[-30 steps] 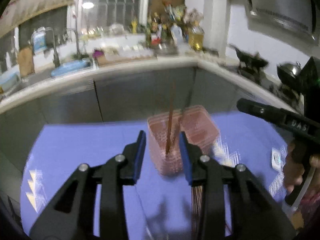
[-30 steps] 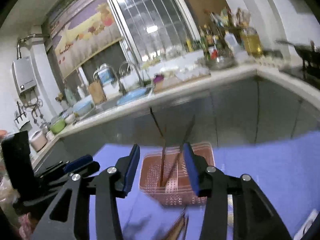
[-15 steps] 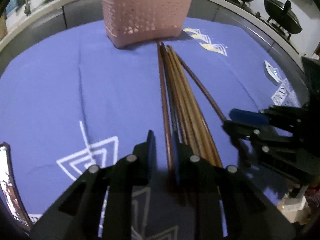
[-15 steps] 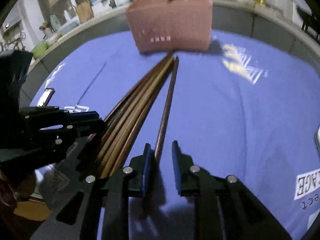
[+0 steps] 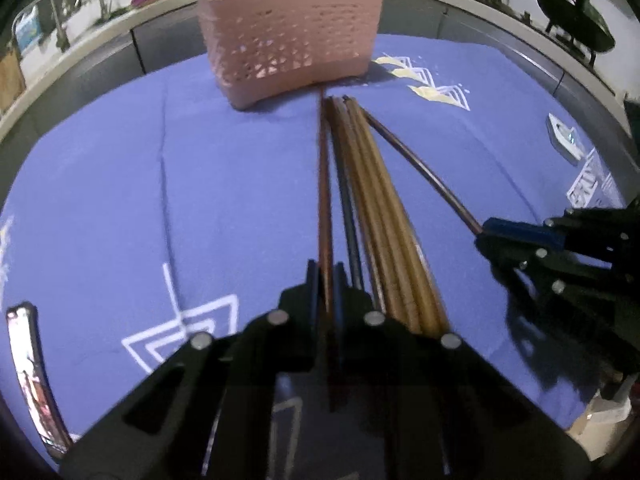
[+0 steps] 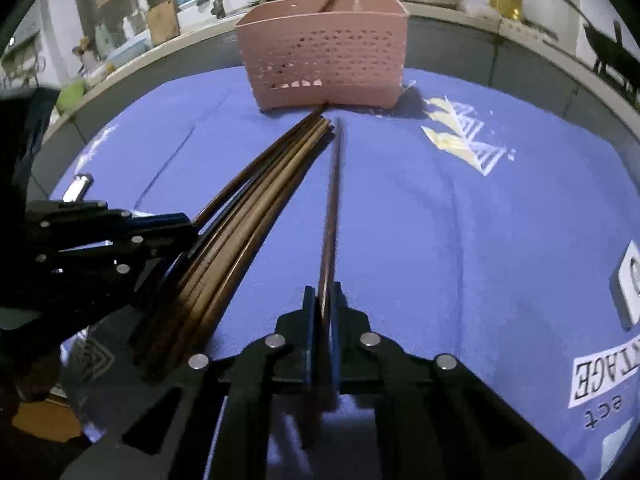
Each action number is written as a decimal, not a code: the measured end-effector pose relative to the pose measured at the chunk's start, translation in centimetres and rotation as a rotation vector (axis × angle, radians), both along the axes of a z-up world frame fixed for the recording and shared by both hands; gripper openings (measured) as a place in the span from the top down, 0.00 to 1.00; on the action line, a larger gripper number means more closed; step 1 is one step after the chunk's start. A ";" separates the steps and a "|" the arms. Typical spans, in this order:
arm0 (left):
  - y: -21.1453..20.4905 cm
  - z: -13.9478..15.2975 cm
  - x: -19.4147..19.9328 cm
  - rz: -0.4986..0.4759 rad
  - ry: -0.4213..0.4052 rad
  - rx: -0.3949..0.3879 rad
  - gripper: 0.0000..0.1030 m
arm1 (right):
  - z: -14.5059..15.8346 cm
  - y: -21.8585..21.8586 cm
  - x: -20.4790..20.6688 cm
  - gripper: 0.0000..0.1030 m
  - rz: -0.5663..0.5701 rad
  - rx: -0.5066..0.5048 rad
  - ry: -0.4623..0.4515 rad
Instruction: Organize utensils
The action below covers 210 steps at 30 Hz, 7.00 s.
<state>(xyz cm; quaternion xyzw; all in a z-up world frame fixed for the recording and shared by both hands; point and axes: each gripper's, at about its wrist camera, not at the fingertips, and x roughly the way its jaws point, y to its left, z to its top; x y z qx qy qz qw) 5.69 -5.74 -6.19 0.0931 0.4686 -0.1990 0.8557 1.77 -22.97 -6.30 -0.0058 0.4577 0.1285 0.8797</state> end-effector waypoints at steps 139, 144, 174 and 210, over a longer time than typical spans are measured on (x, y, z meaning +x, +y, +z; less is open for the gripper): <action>3.1 -0.6 -4.8 0.035 -0.024 0.012 0.94 | 0.7 0.4 -4.0 0.96 -0.089 0.164 0.015; 3.3 -0.6 -5.1 0.058 -0.031 0.016 0.94 | 1.2 1.8 -4.5 0.95 -0.069 0.168 -0.003; 4.5 -0.8 -5.5 0.087 -0.036 -0.072 0.94 | -0.1 6.0 -5.4 0.61 -0.031 -0.040 -0.027; -0.7 0.5 7.9 -0.010 -0.010 0.036 0.92 | 1.4 4.8 9.1 0.77 0.032 -0.082 0.016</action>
